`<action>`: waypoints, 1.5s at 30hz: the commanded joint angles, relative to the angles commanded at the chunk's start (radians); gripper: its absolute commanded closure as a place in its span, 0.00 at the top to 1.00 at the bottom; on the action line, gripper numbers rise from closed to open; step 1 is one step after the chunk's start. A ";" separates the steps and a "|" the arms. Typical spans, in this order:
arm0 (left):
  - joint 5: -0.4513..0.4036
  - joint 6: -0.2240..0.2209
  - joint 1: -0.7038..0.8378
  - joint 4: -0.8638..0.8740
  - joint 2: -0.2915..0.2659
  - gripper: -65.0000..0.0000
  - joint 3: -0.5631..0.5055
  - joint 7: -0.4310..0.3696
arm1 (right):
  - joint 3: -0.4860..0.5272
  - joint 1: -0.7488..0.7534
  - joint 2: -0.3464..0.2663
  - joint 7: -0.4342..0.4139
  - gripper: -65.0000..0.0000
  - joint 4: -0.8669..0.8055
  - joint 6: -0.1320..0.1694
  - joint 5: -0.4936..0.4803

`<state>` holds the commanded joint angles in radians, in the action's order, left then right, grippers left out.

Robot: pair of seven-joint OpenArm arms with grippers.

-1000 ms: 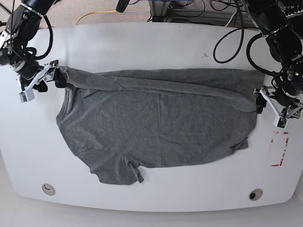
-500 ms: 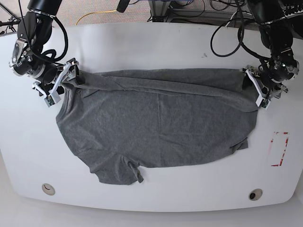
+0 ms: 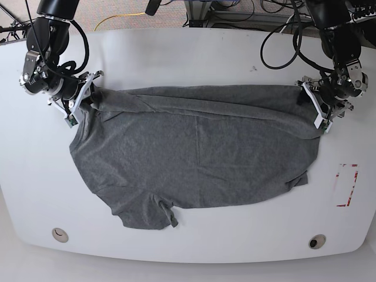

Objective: Fold the T-shirt properly
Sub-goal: 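Move both grippers onto the shirt's edge and pinch the fabric, then pull the held shirt edge away from its body with both grippers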

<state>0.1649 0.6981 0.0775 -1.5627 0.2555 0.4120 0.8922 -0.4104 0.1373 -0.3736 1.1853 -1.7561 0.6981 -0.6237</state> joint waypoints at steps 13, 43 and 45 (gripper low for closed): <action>0.000 0.000 0.003 0.074 0.005 0.61 0.000 0.000 | -0.006 -0.064 -0.029 0.000 0.00 -0.057 0.000 0.003; 0.000 0.000 0.006 0.069 0.029 0.62 0.005 0.000 | 0.100 -0.344 -0.037 -0.379 0.02 0.443 0.000 0.005; 0.000 0.000 0.006 0.069 0.029 0.62 0.006 0.000 | 0.115 -0.347 -0.037 -0.439 0.02 0.479 0.000 0.008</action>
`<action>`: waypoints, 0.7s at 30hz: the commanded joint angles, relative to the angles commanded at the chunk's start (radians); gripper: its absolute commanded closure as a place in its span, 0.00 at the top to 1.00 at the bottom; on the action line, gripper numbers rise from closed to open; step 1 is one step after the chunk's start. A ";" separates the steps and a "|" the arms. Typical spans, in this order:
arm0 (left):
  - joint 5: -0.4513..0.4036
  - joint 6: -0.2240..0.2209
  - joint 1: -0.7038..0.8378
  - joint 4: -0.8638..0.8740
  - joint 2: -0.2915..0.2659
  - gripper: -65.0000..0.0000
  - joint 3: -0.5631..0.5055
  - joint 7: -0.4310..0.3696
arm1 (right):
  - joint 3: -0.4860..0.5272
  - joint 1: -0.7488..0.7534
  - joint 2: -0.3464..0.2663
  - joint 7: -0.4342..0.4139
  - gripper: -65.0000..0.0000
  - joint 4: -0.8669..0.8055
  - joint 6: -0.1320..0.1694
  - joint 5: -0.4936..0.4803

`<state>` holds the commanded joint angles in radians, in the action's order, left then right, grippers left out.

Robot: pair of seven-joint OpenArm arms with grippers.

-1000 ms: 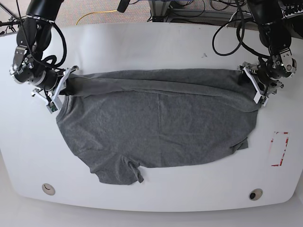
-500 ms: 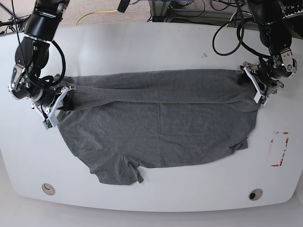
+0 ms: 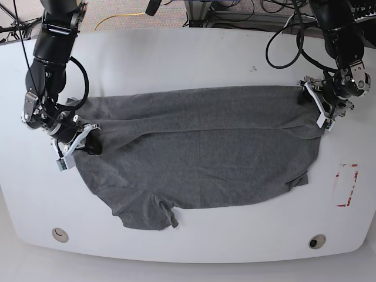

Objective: Fold the T-shirt properly
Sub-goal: 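Pull the held shirt edge away from its body with both grippers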

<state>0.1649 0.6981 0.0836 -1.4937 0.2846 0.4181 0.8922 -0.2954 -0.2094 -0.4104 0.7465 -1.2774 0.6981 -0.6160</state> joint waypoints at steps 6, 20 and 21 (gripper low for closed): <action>0.000 0.000 0.000 0.000 0.002 0.61 -0.002 0.000 | 0.005 -0.052 0.006 -0.095 0.02 0.074 0.000 0.192; 0.000 0.000 -0.003 0.000 0.002 0.61 0.000 0.000 | -0.242 -0.008 -0.002 0.043 0.82 0.069 0.000 0.275; 0.000 0.000 -0.005 0.000 0.002 0.61 0.000 0.000 | -0.272 0.008 -0.005 0.071 0.81 0.069 0.000 0.249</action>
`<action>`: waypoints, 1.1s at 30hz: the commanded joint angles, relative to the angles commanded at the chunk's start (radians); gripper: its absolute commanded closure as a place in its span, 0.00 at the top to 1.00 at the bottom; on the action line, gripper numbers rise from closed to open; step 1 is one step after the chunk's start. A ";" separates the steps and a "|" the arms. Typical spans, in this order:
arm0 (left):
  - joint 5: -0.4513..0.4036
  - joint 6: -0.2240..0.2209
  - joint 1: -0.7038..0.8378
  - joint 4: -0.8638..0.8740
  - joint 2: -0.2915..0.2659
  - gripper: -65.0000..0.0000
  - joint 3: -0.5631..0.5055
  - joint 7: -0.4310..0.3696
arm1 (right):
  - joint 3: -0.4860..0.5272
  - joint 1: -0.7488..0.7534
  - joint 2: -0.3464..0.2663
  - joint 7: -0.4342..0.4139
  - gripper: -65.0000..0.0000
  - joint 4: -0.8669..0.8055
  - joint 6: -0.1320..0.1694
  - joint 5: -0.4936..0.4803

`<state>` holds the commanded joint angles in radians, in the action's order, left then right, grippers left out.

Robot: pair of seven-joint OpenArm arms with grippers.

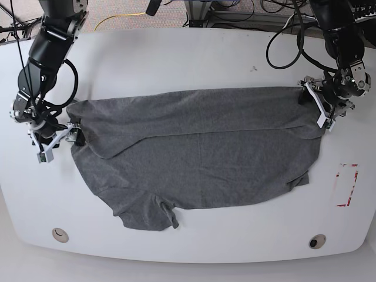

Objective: Fold the T-shirt properly
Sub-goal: 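Pull the held shirt edge away from its body with both grippers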

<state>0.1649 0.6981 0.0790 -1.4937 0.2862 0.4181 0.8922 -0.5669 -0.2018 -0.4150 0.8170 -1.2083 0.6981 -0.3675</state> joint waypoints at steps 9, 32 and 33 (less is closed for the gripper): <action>0.002 0.000 -0.002 0.000 0.000 0.61 0.000 0.000 | -0.101 0.169 -0.029 0.192 0.78 0.000 0.000 -0.295; 0.002 0.000 0.003 0.000 -0.003 0.00 -0.005 0.000 | -0.049 0.186 0.025 0.192 0.00 0.000 0.000 -0.356; 0.002 0.000 0.003 -0.002 -0.003 0.00 -0.005 0.000 | -0.049 0.187 0.025 0.192 0.00 0.000 0.000 -0.356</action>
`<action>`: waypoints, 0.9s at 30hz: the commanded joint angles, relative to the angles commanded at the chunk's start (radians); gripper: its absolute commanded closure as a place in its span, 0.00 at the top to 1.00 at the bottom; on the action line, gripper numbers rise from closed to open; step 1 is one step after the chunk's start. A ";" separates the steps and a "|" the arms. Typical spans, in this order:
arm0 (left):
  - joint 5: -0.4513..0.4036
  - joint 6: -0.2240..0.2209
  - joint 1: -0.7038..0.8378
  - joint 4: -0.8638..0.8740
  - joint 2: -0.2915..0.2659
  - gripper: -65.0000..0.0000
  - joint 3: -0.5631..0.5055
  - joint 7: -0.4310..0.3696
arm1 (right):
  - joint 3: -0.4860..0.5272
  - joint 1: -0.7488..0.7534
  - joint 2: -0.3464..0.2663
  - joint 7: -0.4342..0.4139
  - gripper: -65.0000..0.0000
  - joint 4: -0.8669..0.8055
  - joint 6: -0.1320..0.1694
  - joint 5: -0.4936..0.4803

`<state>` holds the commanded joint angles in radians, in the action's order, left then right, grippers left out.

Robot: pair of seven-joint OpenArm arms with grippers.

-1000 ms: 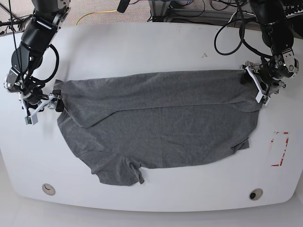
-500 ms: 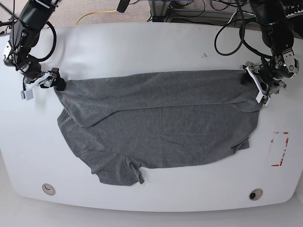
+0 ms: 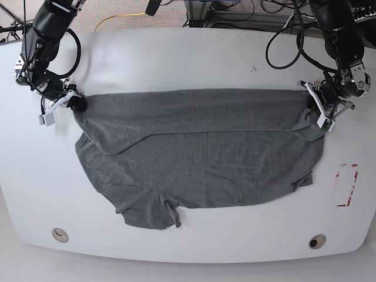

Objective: Fold the T-shirt properly
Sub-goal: 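Pull the held shirt edge away from its body with both grippers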

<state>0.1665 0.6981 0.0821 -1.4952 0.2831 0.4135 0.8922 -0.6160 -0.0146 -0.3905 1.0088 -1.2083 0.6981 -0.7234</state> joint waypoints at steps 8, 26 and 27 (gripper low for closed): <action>-0.002 0.000 0.094 -0.104 0.018 0.00 0.003 0.003 | -0.008 0.149 -0.041 0.003 0.00 -0.150 0.000 -0.002; -0.002 0.000 0.407 -0.293 0.023 0.01 0.006 0.006 | -0.118 0.459 -0.034 0.112 0.00 -0.450 0.000 -0.003; -0.002 0.000 0.413 -0.293 0.023 0.01 0.006 0.006 | -0.118 0.466 -0.034 0.112 0.00 -0.450 0.000 -0.003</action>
<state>0.1649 0.6981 0.4948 -1.7883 0.3061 0.4196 0.8984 -0.7342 0.4519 -0.4242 1.1208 -1.6579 0.6981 -0.7265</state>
